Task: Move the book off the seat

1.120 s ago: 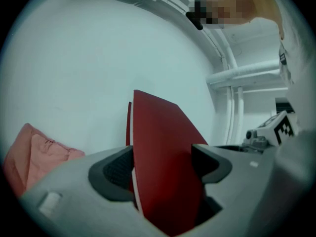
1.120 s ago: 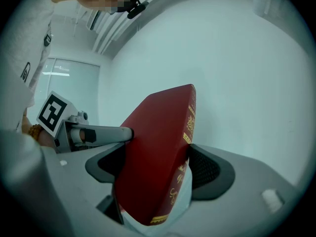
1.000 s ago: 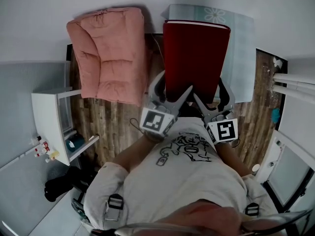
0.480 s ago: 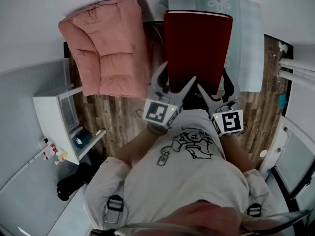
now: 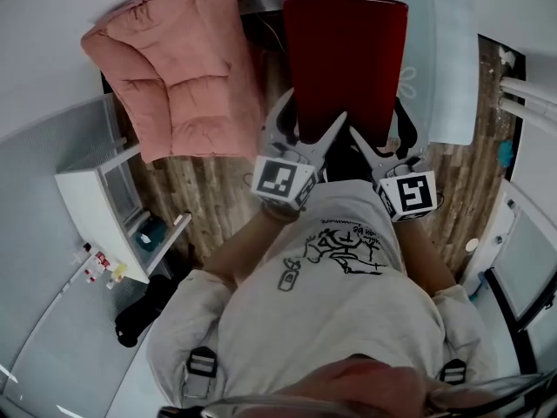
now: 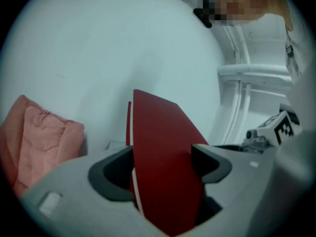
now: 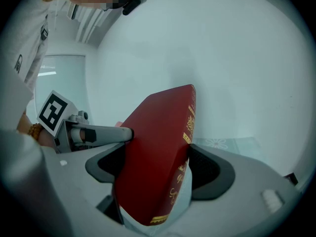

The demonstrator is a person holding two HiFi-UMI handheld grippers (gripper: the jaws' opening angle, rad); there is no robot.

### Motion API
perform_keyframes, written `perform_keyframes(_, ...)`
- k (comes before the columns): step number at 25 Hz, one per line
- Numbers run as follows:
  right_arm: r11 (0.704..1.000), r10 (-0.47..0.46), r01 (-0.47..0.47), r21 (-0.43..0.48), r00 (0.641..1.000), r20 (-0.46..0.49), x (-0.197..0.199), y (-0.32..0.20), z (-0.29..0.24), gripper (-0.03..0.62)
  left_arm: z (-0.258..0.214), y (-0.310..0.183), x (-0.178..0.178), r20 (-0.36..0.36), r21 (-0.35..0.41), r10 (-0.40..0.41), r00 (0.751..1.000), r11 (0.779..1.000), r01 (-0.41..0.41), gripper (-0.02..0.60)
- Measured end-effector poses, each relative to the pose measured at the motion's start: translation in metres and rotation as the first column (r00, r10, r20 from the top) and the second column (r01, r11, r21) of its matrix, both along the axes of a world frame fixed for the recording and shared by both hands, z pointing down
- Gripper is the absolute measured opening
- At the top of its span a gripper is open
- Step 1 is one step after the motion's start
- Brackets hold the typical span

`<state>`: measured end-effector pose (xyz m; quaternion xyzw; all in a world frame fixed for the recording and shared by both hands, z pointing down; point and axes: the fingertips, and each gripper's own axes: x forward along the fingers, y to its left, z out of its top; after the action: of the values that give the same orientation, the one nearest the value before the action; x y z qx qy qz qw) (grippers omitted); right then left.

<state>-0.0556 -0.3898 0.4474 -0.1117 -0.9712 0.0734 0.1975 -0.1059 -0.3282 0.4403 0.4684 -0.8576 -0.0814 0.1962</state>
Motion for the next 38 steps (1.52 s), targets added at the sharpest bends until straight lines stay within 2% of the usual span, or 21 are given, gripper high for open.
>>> perform_keyframes(4, 1.0, -0.016, 0.016, 0.001, 0.999, -0.029, -0.005, 0.003, 0.026, 0.402, 0.027, 0.003, -0.006, -0.051, -0.004, -0.005, 0.999, 1.0, 0.005, 0.356)
perform_keyframes(13, 1.0, -0.015, 0.014, -0.017, 0.994, -0.107, -0.006, 0.001, 0.079, 0.403, 0.083, 0.001, -0.005, -0.117, -0.027, -0.009, 0.993, 1.0, 0.006, 0.356)
perform_keyframes(38, 0.994, -0.039, 0.008, -0.108, 0.957, -0.287, 0.02, 0.009, 0.234, 0.422, 0.237, 0.011, 0.021, -0.258, -0.116, -0.047, 0.965, 0.993, 0.018, 0.354)
